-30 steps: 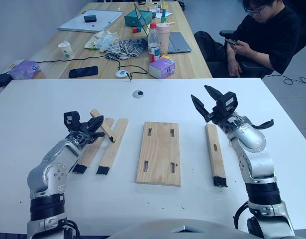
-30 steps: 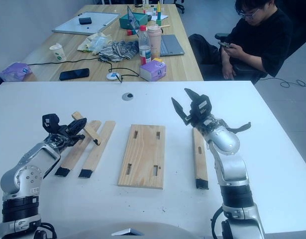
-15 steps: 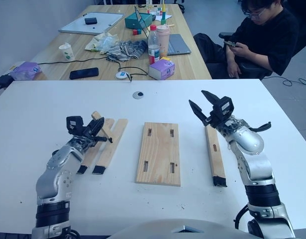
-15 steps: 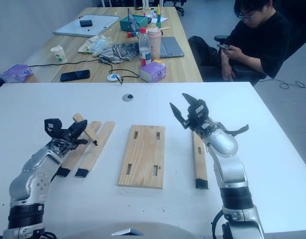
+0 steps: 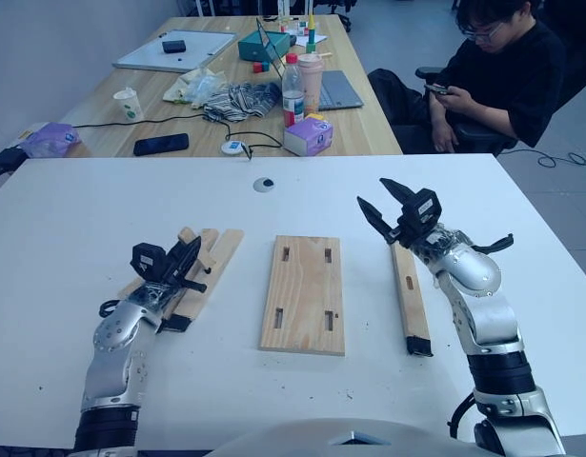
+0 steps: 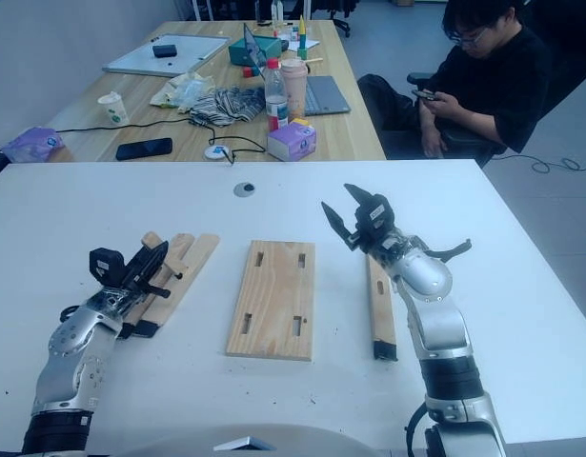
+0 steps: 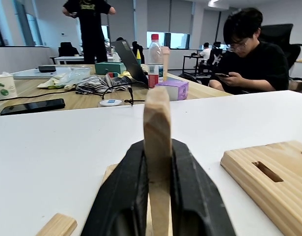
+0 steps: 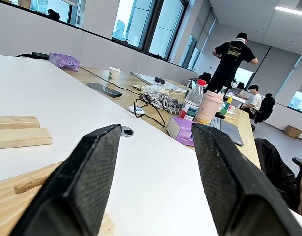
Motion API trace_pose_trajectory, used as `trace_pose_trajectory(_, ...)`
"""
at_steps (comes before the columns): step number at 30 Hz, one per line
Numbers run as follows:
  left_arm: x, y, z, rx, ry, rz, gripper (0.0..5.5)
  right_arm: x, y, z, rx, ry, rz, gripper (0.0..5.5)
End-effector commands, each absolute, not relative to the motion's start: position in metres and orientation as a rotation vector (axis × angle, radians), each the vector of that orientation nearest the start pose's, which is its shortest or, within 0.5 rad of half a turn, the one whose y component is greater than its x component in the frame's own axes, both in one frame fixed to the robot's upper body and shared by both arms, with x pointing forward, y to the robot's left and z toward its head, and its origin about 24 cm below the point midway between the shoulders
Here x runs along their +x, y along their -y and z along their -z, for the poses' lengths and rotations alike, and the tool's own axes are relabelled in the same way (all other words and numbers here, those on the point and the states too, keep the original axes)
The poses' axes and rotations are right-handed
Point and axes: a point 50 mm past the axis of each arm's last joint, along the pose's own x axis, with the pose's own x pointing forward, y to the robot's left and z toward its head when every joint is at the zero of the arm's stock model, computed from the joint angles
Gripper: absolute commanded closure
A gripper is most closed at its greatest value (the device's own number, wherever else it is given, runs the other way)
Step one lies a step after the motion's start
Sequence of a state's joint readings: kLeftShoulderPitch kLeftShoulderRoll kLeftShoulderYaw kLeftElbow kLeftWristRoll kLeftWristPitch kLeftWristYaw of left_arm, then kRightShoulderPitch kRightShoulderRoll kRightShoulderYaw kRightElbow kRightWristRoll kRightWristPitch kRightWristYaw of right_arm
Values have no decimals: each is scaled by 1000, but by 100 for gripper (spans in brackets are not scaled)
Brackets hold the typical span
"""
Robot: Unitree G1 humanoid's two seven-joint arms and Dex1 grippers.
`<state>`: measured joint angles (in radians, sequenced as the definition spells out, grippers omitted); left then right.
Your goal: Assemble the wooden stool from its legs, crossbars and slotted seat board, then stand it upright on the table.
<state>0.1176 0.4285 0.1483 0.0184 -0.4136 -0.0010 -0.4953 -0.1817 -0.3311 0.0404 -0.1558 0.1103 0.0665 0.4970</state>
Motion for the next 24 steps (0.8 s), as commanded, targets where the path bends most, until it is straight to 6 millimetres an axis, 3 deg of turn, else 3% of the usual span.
trace_pose_trajectory(1,183,-249,27,-1,-604,365,513,274,156,-120,-317,204,-594,287)
trace_pose_trajectory(11,173,-252,43,-30,-624,339,513,274,155,-118,-322,199,-599,287)
trace_pose_trajectory(12,175,-252,41,-27,-597,328,477,274,155,-118,-325,198,-601,287)
trace_pose_trajectory(18,192,-255,18,-128,-390,306,392,275,156,-111,-352,175,-606,287)
trace_pose_trajectory(24,197,-249,16,-125,-470,377,307,277,157,-111,-356,184,-602,287)
